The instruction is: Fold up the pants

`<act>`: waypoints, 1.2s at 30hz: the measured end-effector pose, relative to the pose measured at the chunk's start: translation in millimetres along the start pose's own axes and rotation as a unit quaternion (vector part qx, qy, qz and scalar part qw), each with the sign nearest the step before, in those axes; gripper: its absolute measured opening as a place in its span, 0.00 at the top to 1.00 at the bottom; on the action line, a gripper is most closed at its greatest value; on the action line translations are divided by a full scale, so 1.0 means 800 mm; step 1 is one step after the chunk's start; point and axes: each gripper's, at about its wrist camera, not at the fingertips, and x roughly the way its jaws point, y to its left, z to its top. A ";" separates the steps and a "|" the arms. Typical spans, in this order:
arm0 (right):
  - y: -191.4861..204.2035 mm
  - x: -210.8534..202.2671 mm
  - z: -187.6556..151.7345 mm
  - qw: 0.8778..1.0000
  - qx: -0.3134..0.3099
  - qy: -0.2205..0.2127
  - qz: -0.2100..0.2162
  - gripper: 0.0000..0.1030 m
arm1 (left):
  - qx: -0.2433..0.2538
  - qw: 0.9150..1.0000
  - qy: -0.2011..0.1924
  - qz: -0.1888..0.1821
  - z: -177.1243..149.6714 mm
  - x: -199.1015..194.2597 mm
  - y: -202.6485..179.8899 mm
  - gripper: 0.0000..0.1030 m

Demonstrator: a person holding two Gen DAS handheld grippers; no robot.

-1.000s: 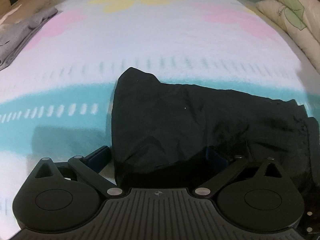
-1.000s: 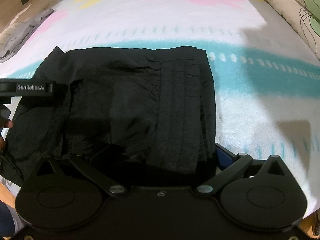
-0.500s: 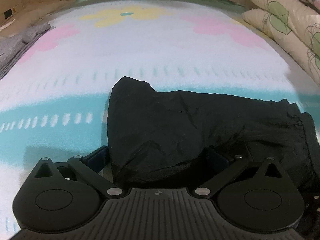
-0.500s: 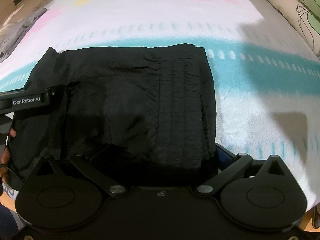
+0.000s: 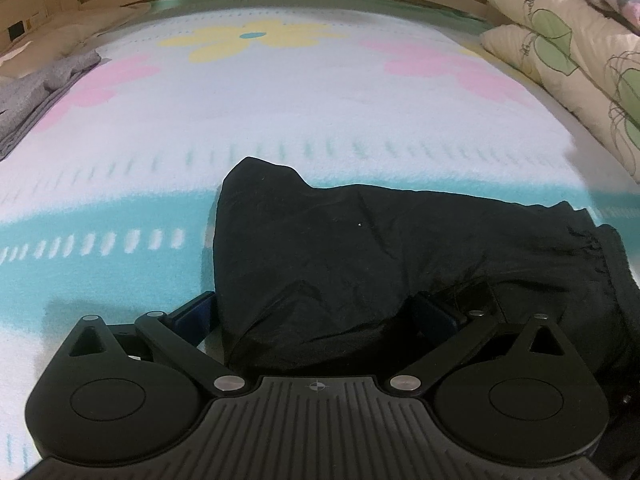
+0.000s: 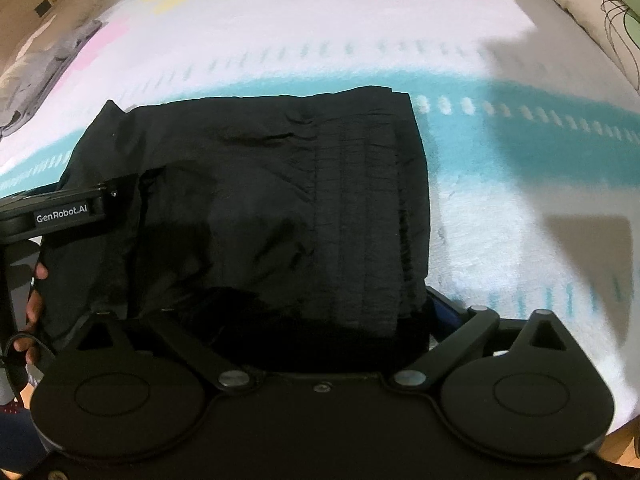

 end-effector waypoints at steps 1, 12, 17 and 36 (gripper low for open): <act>-0.002 0.000 0.000 1.000 -0.001 -0.001 0.002 0.02 | 0.000 1.000 0.002 -0.002 0.001 -0.001 0.000 0.01; -0.027 -0.004 -0.010 0.999 -0.001 -0.011 0.045 0.00 | -0.001 0.999 0.000 -0.038 0.004 -0.036 0.009 0.08; -0.048 -0.007 -0.008 0.997 0.027 -0.010 0.075 0.00 | -0.027 0.997 -0.011 -0.076 -0.001 -0.056 0.031 0.08; -0.122 -0.010 -0.004 0.967 0.147 -0.021 0.207 0.00 | -0.049 0.986 0.041 -0.154 -0.024 -0.038 0.054 0.08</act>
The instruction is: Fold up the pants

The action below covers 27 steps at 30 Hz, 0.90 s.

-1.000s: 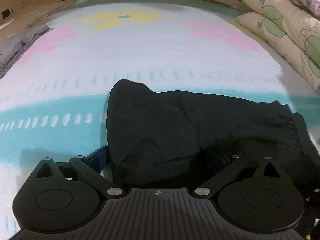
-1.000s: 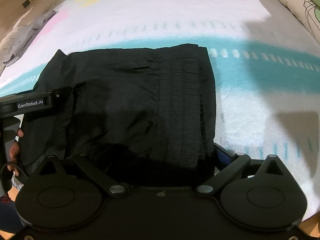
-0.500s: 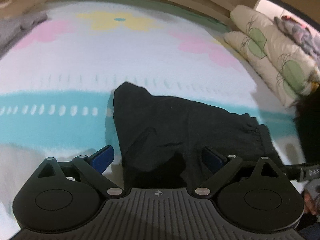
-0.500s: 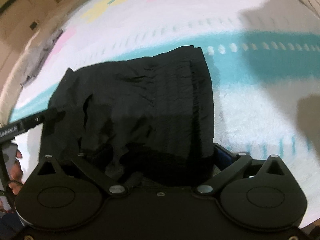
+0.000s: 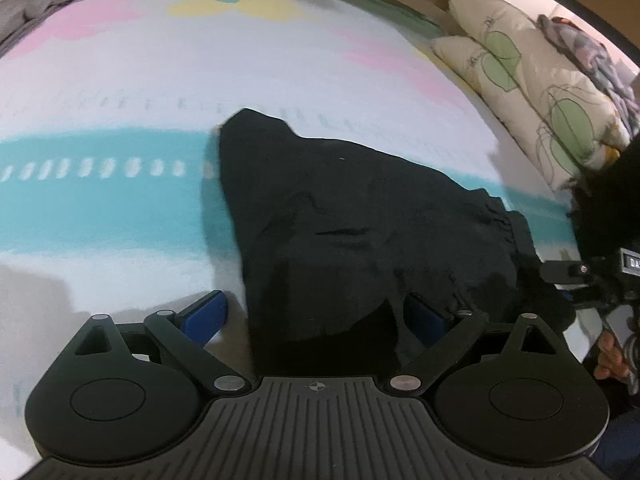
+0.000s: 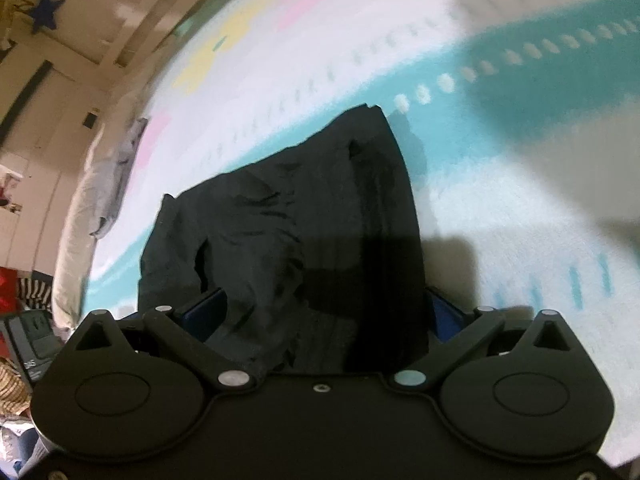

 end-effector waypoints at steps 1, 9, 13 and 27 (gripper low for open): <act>-0.002 0.001 0.001 1.000 -0.001 -0.002 0.005 0.00 | 0.002 1.000 0.000 -0.004 0.001 0.002 -0.002 0.08; 0.008 0.006 -0.001 0.999 -0.032 -0.024 0.020 0.27 | 0.014 1.000 -0.002 0.008 0.010 0.022 -0.025 0.07; 0.010 0.009 -0.001 0.999 -0.037 -0.029 -0.005 0.50 | 0.034 0.999 -0.006 0.036 0.006 0.023 -0.035 0.15; 0.077 -0.006 -0.016 0.988 -0.119 -0.063 -0.078 0.72 | 0.114 0.983 -0.077 0.123 -0.005 -0.015 -0.080 0.84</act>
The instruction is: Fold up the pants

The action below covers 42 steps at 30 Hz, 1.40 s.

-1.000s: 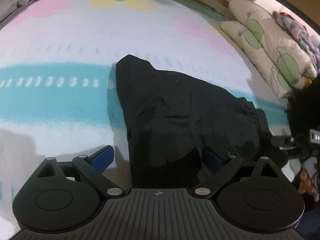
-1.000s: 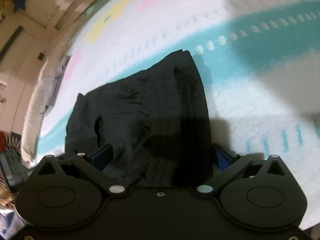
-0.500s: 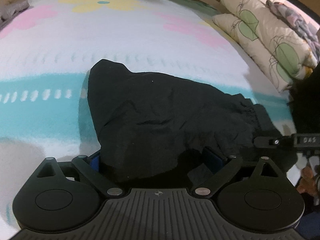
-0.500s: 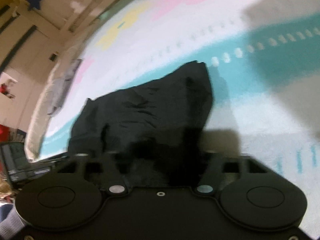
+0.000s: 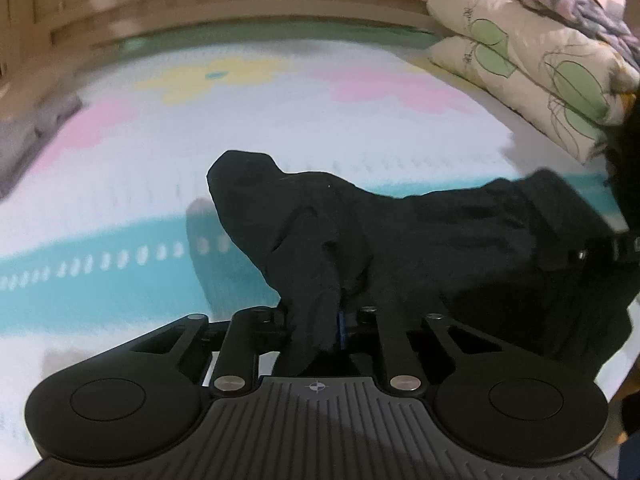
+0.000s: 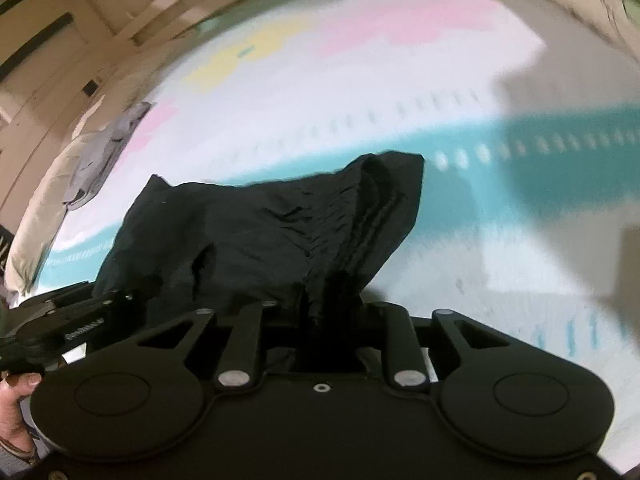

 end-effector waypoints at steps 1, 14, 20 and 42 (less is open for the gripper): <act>0.006 -0.006 0.001 1.000 -0.006 -0.007 0.003 0.72 | 0.003 1.000 -0.006 0.002 0.002 -0.004 -0.004 0.84; 0.073 -0.012 0.061 0.997 -0.030 -0.067 0.028 0.74 | 0.011 0.996 -0.074 0.047 0.081 -0.013 0.007 0.86; 0.106 0.034 0.151 0.995 -0.061 -0.081 0.015 0.74 | -0.003 0.994 -0.079 0.070 0.148 0.039 0.045 0.82; 0.106 0.048 0.148 0.991 -0.011 -0.112 -0.070 0.00 | -0.055 0.985 -0.066 0.151 0.142 -0.001 0.033 0.38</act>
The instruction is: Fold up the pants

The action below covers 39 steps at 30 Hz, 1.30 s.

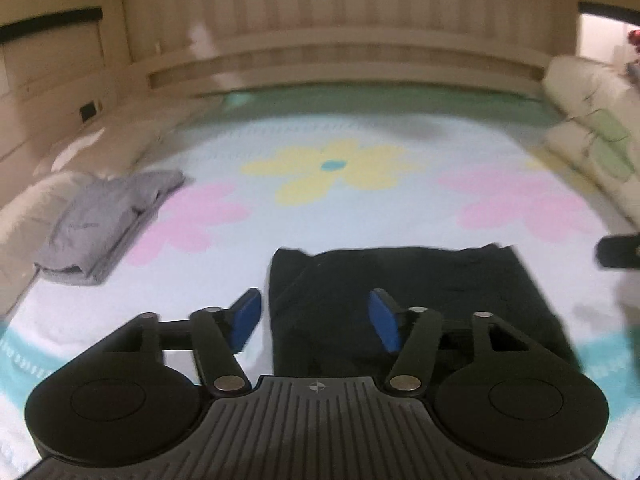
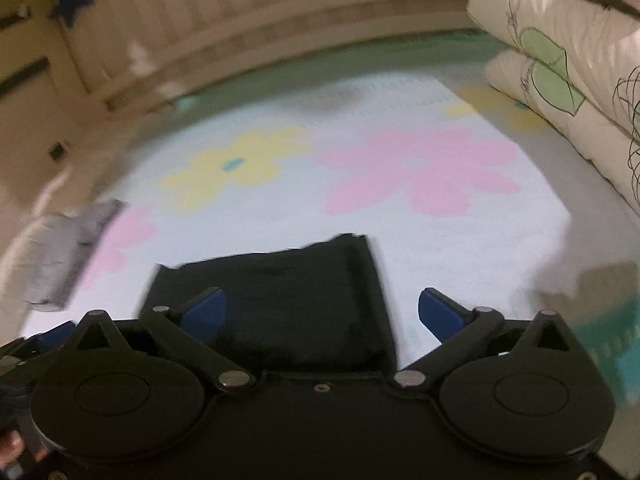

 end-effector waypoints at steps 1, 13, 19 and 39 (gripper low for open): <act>0.004 -0.011 -0.004 1.000 -0.003 -0.001 0.005 0.00 | 0.003 1.000 -0.004 0.004 0.001 -0.013 -0.005 0.36; 0.031 -0.091 -0.049 0.998 -0.053 0.009 0.014 0.00 | 0.006 1.000 0.003 -0.018 -0.037 -0.069 -0.006 0.30; 0.028 -0.073 -0.074 0.998 -0.045 0.054 0.002 0.00 | -0.036 0.999 0.040 -0.002 -0.055 -0.045 0.008 0.30; 0.038 -0.096 -0.077 0.995 -0.093 0.025 -0.017 0.00 | 0.019 1.000 0.021 -0.013 -0.073 -0.046 -0.030 0.30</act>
